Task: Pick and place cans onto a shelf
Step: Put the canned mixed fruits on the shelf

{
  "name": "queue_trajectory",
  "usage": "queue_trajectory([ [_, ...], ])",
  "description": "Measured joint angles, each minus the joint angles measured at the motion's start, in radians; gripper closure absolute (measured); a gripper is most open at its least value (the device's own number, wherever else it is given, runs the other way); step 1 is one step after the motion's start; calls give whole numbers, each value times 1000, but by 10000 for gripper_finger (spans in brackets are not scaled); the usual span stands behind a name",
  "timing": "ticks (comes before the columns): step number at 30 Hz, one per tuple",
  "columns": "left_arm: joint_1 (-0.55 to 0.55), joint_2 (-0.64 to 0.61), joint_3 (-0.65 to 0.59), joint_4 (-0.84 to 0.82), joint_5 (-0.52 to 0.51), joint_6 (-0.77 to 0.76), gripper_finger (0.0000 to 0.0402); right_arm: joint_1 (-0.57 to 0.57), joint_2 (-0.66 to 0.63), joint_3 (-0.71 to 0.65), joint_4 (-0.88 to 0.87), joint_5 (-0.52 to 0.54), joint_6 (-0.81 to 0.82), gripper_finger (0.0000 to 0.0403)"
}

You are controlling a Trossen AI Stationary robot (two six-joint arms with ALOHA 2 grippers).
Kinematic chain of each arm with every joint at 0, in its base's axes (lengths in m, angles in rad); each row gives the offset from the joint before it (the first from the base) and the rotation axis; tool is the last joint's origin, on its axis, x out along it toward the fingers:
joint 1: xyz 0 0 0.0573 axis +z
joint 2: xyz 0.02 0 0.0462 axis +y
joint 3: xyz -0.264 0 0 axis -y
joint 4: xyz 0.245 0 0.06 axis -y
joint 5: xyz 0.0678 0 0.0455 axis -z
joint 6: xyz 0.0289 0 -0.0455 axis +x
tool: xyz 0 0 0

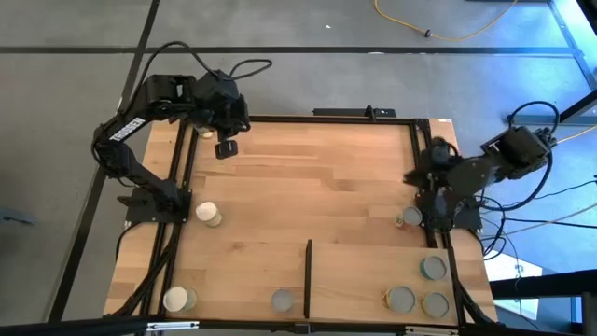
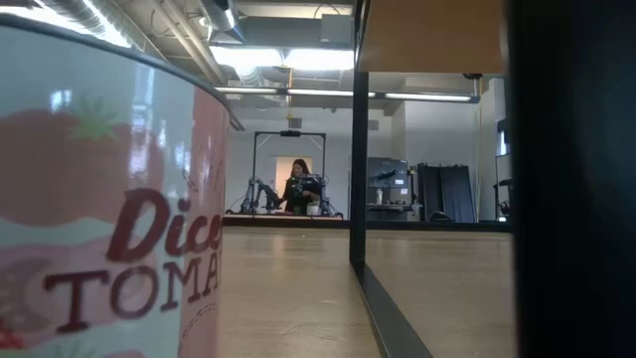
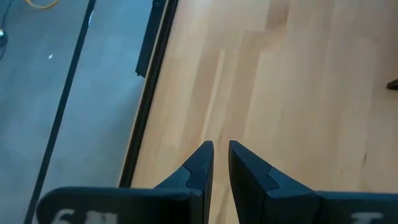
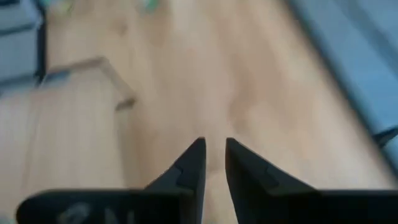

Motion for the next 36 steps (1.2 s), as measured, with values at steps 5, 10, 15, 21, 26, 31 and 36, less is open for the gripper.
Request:
queue_trajectory([
  [5,37,0,0,8,1,-23,360,-16,-98,-194,4,-194,55,340],
  [10,68,0,0,12,1,-37,360,-42,-177,-393,3,-246,127,340],
  [15,93,0,0,13,1,-62,360,-98,-227,-548,3,-268,220,340],
  [21,111,0,0,17,1,-88,360,-200,-264,-679,3,-344,342,340],
  [26,126,0,0,19,9,-88,360,-286,-266,-777,17,-428,299,340],
  [31,144,0,0,41,36,-89,360,-358,-266,-856,141,-446,165,340],
  [36,159,0,0,76,39,-88,360,-428,-255,-921,195,-446,90,340],
])
